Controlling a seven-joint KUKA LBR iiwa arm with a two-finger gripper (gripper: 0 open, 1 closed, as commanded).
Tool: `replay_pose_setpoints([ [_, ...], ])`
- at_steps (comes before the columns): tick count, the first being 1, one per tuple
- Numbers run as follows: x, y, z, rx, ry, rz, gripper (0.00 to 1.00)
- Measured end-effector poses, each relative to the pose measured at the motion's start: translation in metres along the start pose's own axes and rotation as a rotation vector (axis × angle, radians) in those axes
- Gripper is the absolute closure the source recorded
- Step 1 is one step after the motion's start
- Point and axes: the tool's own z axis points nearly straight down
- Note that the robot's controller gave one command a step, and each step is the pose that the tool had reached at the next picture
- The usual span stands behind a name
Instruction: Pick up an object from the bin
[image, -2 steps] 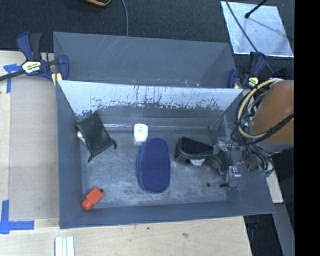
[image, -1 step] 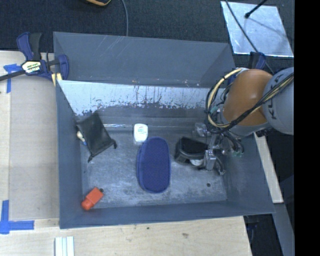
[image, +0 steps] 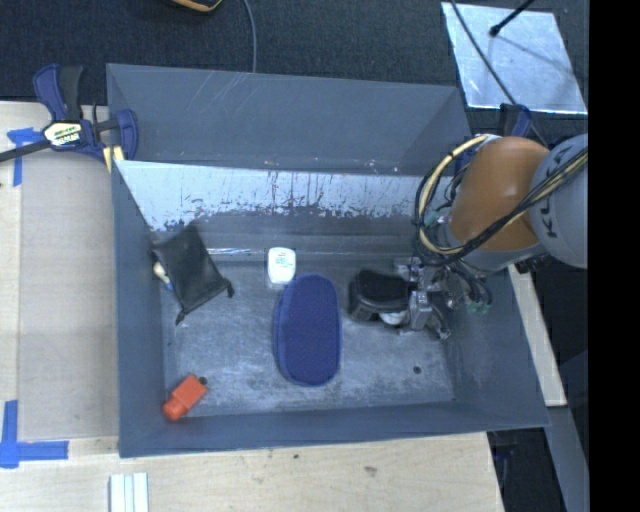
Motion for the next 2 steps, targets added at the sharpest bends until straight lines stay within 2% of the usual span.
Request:
replay_pose_setpoints([
  [1, 0.053, 0.01, -0.122, 0.0, -0.004, 0.002, 1.0],
  [2, 0.053, 0.042, -0.147, -0.002, -0.002, -0.04, 1.0],
])
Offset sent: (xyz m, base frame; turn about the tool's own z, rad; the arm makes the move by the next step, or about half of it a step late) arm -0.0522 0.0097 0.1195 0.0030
